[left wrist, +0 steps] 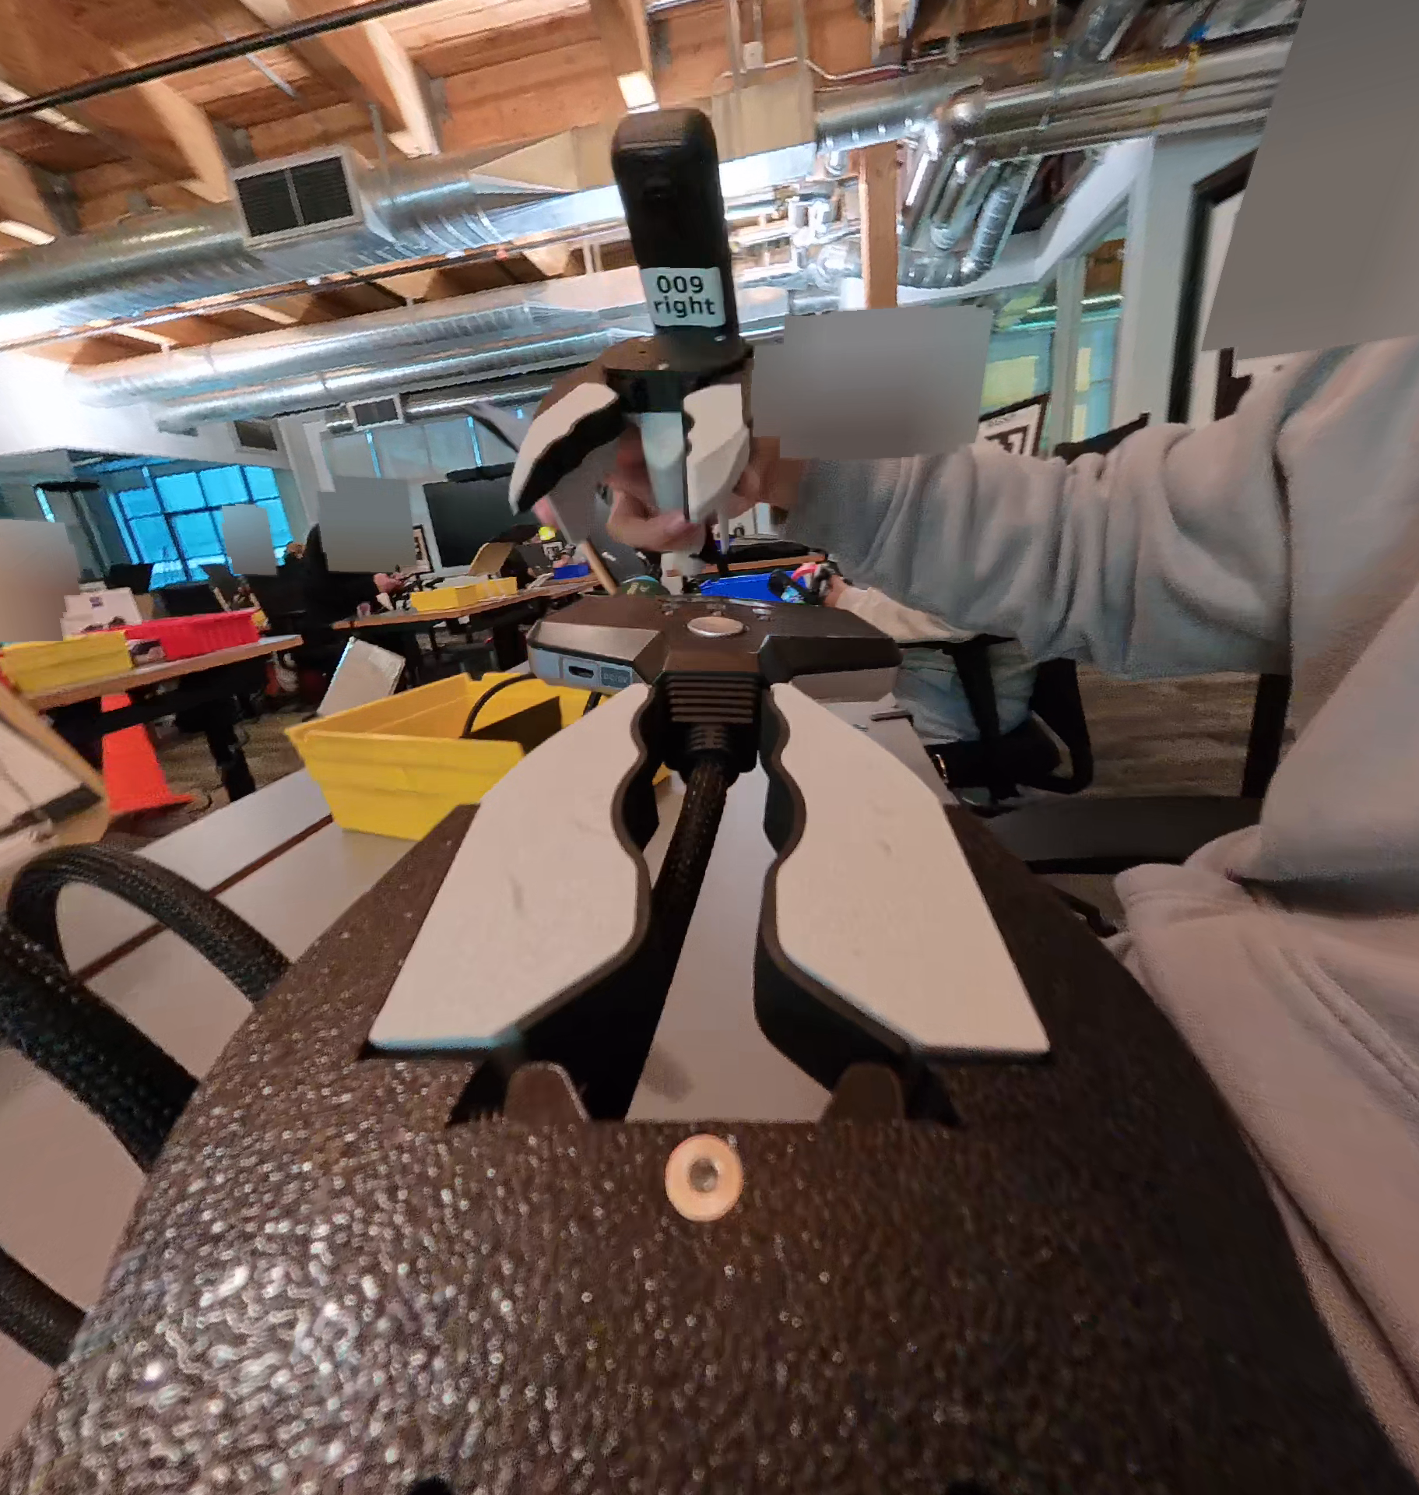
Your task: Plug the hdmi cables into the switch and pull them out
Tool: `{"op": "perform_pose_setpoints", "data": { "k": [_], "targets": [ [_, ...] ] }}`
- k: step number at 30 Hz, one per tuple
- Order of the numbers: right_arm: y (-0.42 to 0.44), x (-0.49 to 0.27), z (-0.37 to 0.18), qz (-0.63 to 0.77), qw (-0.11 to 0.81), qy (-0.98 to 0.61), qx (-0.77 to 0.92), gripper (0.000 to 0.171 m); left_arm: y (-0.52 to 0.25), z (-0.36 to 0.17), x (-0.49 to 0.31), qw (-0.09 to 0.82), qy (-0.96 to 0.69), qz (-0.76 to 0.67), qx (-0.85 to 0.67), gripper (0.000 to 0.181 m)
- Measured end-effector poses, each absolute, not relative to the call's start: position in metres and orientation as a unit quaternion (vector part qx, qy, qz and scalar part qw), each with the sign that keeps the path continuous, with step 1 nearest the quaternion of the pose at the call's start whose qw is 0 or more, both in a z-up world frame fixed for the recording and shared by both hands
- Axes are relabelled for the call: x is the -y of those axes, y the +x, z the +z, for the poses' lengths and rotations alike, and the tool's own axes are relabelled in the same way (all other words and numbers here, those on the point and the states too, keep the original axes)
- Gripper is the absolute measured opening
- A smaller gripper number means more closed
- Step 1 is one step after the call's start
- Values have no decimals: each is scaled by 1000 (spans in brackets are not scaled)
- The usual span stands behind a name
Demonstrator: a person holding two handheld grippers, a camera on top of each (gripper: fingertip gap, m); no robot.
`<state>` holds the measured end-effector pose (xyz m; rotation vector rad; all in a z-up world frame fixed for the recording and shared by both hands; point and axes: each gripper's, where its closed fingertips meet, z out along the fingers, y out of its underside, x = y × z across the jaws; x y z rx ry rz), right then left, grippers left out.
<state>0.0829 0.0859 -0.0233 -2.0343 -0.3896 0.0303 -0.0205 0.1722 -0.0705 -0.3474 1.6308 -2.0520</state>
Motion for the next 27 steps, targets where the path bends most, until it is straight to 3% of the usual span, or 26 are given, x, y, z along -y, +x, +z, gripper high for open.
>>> {"op": "perform_pose_setpoints", "data": {
  "k": [7, 18, 27],
  "targets": [
    [10, -122, -12, 2, 509, -825, 244, 60, -48, -43, -161, 277, -76, -736, -613, 22],
    [4, -129, -30, -49, 407, -865, 289, 24, -49, -43, -168, 284, -73, -738, -608, 22],
    [5, -133, -42, -52, 362, -879, 304, 21, -47, -47, -170, 289, -74, -732, -613, 22]
  ]
}}
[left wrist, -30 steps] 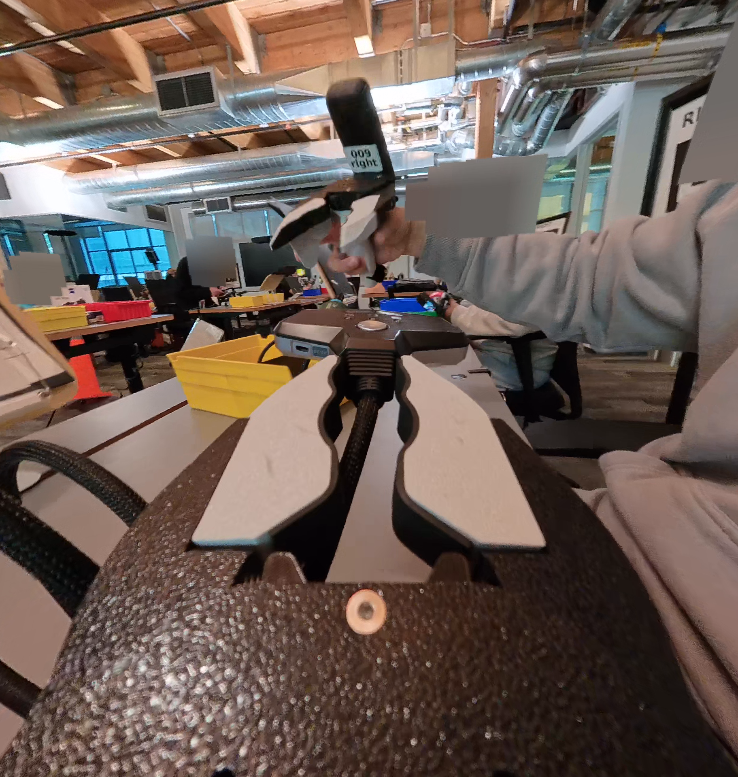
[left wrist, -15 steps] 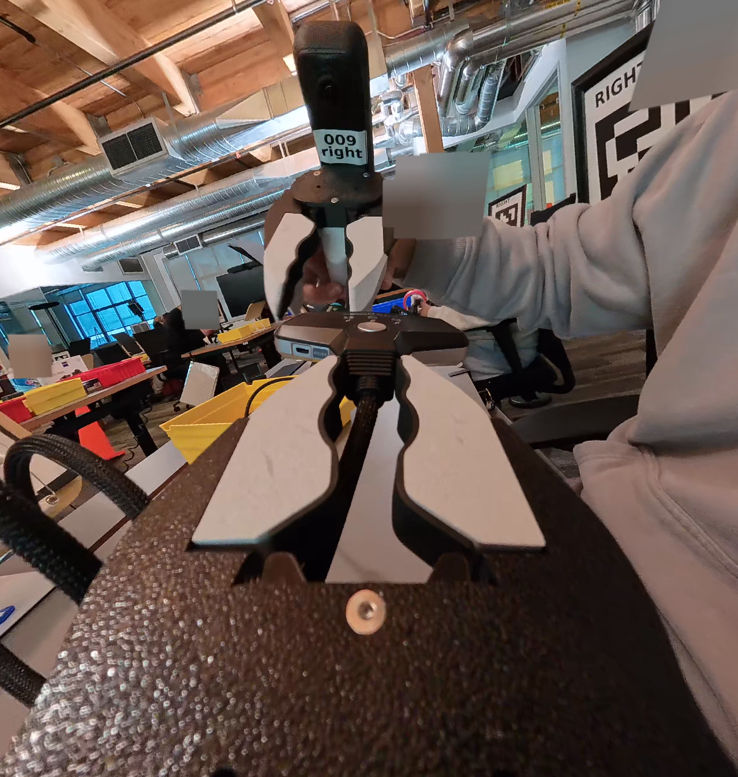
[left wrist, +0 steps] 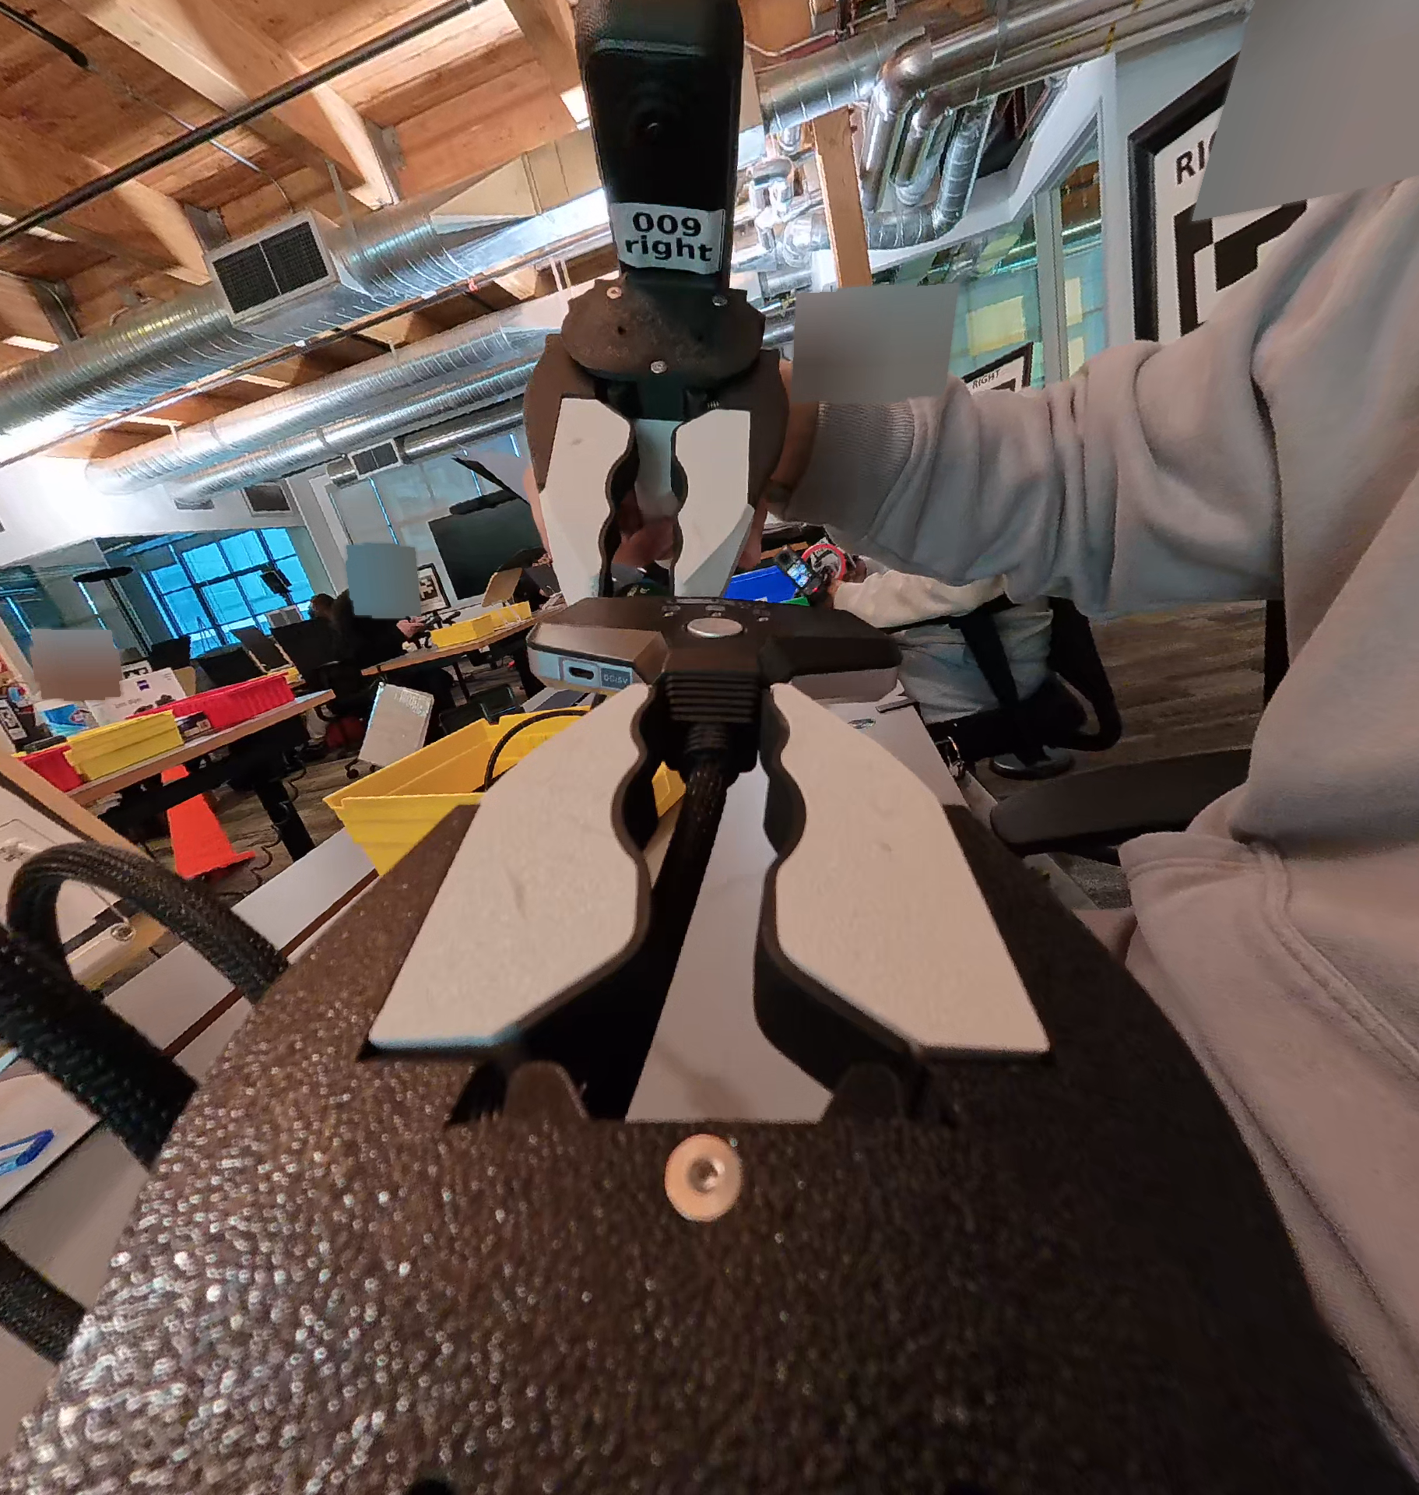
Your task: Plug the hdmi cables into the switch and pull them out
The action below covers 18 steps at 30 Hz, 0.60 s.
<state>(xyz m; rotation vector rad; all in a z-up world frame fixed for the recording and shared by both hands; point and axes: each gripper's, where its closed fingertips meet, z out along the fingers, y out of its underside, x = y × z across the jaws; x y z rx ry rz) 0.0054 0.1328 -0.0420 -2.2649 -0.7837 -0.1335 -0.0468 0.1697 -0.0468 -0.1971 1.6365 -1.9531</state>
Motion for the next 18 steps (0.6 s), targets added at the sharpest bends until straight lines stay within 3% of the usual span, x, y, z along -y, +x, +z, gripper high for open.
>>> {"op": "perform_pose_setpoints", "data": {
  "k": [18],
  "targets": [
    [5, -128, -35, -44, 361, -881, 304, 21, -47, -45, -166, 289, -72, -736, -609, 22]
  ]
}}
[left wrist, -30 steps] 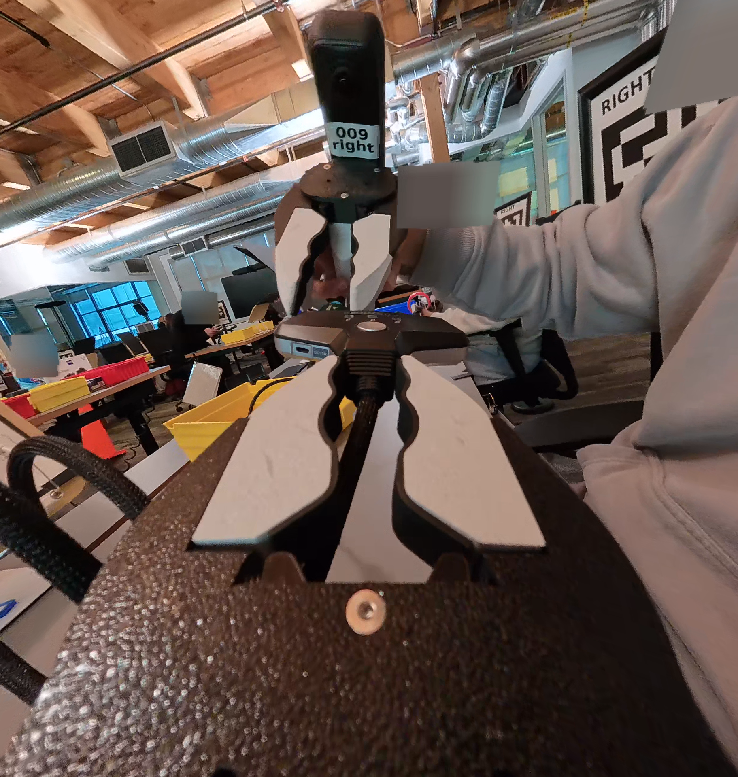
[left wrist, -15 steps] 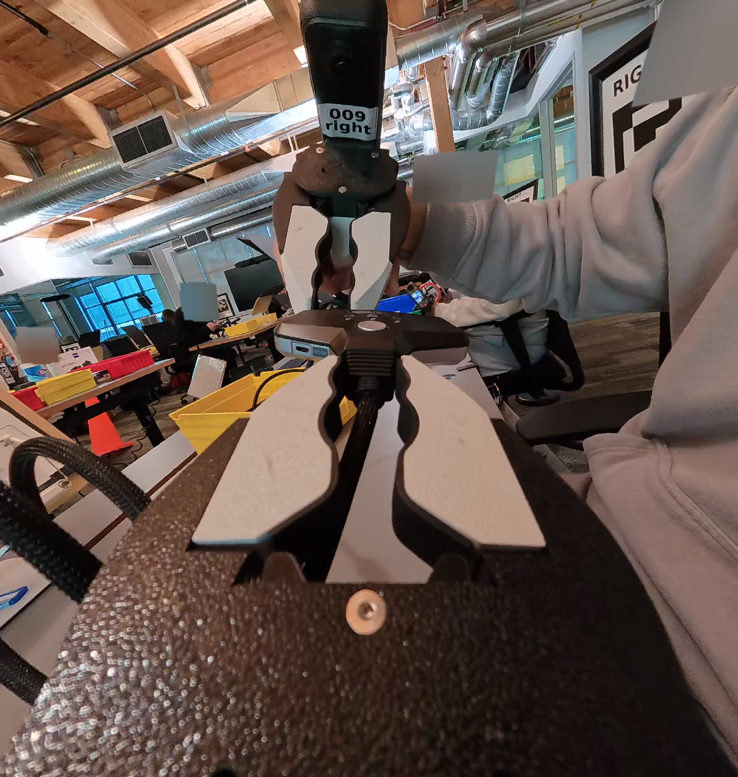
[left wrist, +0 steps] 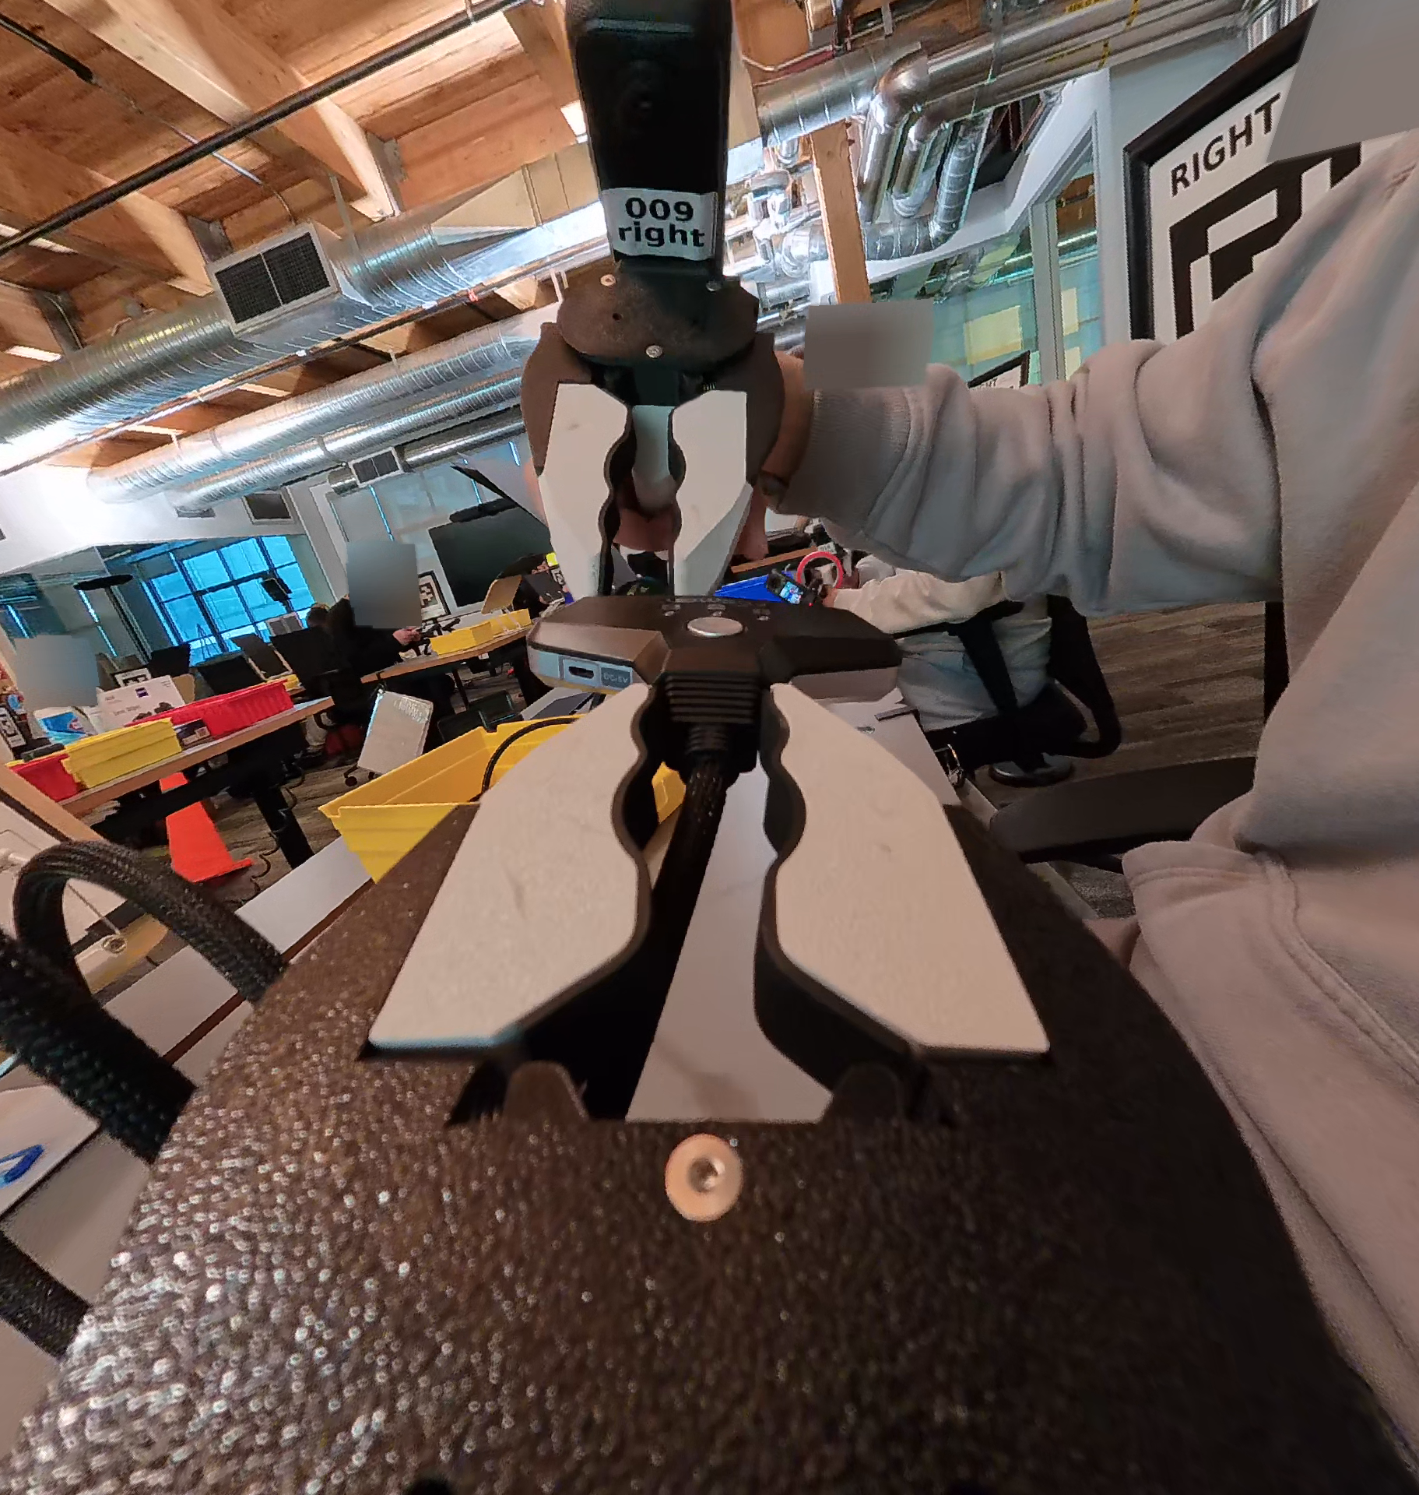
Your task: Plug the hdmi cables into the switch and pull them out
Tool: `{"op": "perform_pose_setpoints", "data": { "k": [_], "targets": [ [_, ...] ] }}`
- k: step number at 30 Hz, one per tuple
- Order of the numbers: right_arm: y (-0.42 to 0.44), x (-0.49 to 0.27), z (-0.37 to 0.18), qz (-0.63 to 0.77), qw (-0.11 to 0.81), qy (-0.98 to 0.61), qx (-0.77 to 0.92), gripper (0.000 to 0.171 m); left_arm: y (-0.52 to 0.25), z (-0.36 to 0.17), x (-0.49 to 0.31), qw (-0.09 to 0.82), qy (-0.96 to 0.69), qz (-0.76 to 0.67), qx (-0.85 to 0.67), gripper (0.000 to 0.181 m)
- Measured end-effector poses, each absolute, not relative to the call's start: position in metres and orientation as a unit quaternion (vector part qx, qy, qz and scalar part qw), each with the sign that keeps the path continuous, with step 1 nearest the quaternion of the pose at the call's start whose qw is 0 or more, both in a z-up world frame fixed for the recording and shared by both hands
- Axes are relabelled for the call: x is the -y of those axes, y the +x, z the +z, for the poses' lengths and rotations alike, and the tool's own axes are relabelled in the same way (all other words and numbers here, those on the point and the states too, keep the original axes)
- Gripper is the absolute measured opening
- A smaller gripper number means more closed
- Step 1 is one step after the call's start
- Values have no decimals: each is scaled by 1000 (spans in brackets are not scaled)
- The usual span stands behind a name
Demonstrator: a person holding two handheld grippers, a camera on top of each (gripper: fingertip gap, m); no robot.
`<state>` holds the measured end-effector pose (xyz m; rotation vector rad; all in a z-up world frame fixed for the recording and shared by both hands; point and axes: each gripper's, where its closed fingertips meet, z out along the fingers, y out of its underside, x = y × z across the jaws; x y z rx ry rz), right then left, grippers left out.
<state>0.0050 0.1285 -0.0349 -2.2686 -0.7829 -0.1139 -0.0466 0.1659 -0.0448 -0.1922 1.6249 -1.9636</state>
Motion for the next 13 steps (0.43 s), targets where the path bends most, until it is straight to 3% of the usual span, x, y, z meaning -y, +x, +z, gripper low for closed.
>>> {"op": "perform_pose_setpoints", "data": {
  "k": [13],
  "targets": [
    [10, -130, -48, -42, 325, -898, 293, 21, -42, -52, -166, 295, -78, -718, -626, 22]
  ]
}}
